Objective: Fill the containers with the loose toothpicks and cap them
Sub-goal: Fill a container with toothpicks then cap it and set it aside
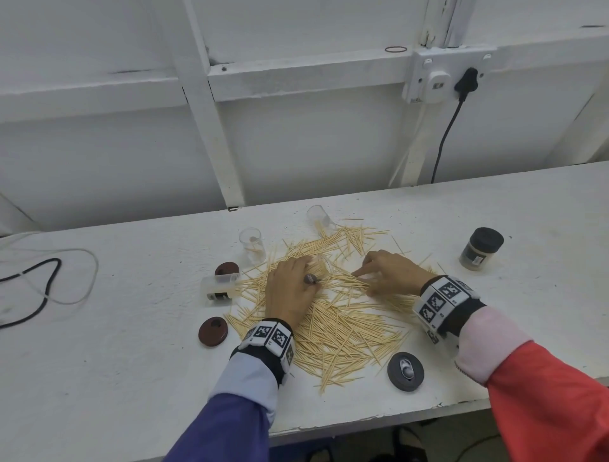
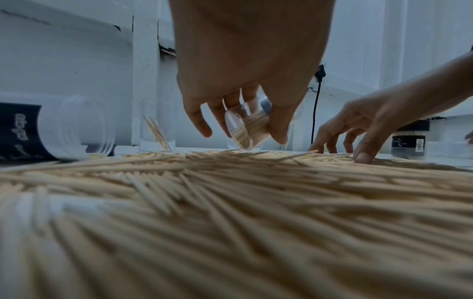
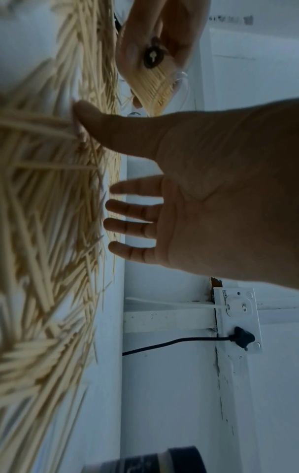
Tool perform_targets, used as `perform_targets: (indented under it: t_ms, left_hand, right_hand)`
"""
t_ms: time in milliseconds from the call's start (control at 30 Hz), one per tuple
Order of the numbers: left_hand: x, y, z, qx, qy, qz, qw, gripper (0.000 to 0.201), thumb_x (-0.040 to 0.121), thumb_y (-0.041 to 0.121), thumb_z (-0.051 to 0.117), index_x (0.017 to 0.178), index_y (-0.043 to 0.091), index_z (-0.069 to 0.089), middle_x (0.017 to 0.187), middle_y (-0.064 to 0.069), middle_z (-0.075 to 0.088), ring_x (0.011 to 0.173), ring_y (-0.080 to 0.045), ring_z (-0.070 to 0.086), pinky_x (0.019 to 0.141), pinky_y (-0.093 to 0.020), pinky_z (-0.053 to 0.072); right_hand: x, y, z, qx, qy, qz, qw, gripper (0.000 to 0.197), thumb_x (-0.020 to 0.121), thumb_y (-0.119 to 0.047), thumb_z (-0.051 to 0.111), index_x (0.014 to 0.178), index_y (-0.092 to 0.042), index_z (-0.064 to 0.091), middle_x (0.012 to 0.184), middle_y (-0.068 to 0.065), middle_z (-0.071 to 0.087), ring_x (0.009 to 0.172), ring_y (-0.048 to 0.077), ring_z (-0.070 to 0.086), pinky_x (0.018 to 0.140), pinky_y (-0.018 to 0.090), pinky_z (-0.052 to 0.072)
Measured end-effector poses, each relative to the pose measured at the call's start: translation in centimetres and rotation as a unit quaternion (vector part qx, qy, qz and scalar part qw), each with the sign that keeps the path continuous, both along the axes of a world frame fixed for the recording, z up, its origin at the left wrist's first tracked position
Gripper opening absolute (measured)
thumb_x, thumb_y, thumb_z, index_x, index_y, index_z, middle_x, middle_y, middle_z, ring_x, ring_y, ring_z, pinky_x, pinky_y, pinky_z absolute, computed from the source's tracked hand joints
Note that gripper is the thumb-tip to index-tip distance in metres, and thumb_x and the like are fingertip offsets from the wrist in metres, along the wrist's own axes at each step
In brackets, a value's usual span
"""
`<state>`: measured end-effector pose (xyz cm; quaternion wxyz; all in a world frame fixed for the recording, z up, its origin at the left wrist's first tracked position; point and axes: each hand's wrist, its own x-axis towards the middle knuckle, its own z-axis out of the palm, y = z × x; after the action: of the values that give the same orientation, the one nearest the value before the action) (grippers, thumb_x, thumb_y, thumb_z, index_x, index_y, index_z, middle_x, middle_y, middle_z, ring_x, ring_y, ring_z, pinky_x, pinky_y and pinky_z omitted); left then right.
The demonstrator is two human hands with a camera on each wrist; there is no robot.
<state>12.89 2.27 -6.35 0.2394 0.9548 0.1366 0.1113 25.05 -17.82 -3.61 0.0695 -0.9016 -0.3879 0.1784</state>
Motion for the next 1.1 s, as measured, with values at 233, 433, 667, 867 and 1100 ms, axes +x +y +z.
perform_targets:
  t_ms: [233, 433, 667, 867, 1100]
  left_hand:
    - [0.0, 0.1, -0.1, -0.001, -0.001, 0.002, 1.000, 0.055, 0.086, 0.037, 0.067, 0.137, 0.024, 0.049, 0.131, 0.005, 0.056, 0.123, -0.018, 0.045, 0.101, -0.036, 0.033]
    - [0.0, 0.1, -0.2, 0.007, -0.002, -0.003, 1.000, 0.054, 0.086, 0.037, 0.067, 0.136, 0.023, 0.050, 0.128, 0.005, 0.057, 0.121, -0.018, 0.047, 0.100, -0.035, 0.034]
    - [0.0, 0.1, -0.2, 0.015, 0.000, -0.006, 1.000, 0.052, 0.088, 0.040, 0.064, 0.135, 0.023, 0.050, 0.128, 0.003, 0.057, 0.120, -0.020, 0.048, 0.100, -0.037, 0.037]
    - [-0.1, 0.1, -0.2, 0.017, 0.005, -0.006, 1.000, 0.052, 0.087, 0.037, 0.063, 0.136, 0.022, 0.050, 0.129, 0.003, 0.057, 0.121, -0.020, 0.048, 0.100, -0.038, 0.037]
    - [-0.1, 0.0, 0.0, 0.024, 0.010, 0.004, 1.000, 0.052, 0.088, 0.037, 0.062, 0.137, 0.022, 0.049, 0.131, 0.002, 0.056, 0.123, -0.020, 0.047, 0.101, -0.038, 0.037]
  right_hand:
    - [0.1, 0.4, -0.3, -0.029, -0.017, -0.028, 0.999, 0.035, 0.075, -0.048, 0.074, 0.079, -0.018, 0.058, 0.103, -0.004, 0.053, 0.084, 0.013, 0.051, 0.063, 0.027, 0.037]
    - [-0.5, 1.0, 0.1, -0.010, -0.041, -0.001, 0.999, 0.019, 0.082, -0.038, 0.072, 0.080, -0.020, 0.069, 0.089, -0.003, 0.064, 0.081, 0.017, 0.060, 0.062, 0.023, 0.042]
    - [-0.5, 2.2, 0.3, -0.039, -0.099, 0.010, 0.994, 0.017, 0.091, -0.019, 0.052, 0.079, -0.011, 0.062, 0.077, 0.000, 0.059, 0.072, 0.020, 0.057, 0.059, 0.025, 0.036]
    - [-0.3, 2.5, 0.7, -0.045, -0.096, 0.003, 0.994, 0.034, 0.092, -0.012, 0.047, 0.059, -0.016, 0.041, 0.061, -0.002, 0.041, 0.060, 0.018, 0.041, 0.050, 0.024, 0.027]
    - [0.7, 1.6, 2.7, 0.003, -0.053, -0.005, 0.999, 0.022, 0.094, -0.025, 0.059, 0.077, -0.014, 0.069, 0.068, -0.009, 0.062, 0.064, 0.007, 0.054, 0.055, 0.020, 0.032]
